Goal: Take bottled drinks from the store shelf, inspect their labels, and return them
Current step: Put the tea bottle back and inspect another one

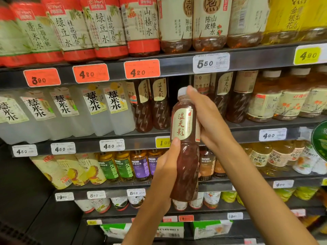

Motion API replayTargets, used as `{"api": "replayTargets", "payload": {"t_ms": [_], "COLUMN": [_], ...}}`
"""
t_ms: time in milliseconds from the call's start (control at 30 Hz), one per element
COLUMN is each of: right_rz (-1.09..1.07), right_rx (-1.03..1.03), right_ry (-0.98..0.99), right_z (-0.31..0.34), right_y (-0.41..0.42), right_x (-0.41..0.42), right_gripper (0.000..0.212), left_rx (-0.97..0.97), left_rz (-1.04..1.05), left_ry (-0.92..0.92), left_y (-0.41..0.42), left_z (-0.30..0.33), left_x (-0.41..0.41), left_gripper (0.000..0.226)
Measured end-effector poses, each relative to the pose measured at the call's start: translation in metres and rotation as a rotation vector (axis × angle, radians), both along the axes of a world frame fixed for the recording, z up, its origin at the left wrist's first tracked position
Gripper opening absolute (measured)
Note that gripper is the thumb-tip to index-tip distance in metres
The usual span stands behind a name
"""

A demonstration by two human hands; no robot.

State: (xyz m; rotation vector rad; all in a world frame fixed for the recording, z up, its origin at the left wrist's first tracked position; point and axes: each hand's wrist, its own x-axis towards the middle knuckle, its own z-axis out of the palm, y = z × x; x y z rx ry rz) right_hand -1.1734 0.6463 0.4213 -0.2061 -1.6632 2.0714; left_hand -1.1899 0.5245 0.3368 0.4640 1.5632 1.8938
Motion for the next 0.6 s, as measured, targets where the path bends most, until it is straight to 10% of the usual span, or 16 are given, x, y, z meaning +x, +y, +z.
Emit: {"api": "replayTargets", "payload": {"t_ms": [267, 600], "right_rz": [-0.069, -0.233], "right_rx": [0.269, 0.151], "right_ry": [-0.104, 0.004], "right_z": [-0.023, -0.013], "right_y": [0.011, 0.024], "right_x": [-0.016, -0.051], "right_gripper": [0.052, 0.058], "left_rx": [-0.129, -0.069], "left_rz": [0.054, 0.218], "left_ry": [0.270, 0.504], "left_y": [0.021, 0.040], "left_z": [-0.009, -0.006], "left_x": [-0.023, -0.061], "left_gripper": [0.033, 0.064]}}
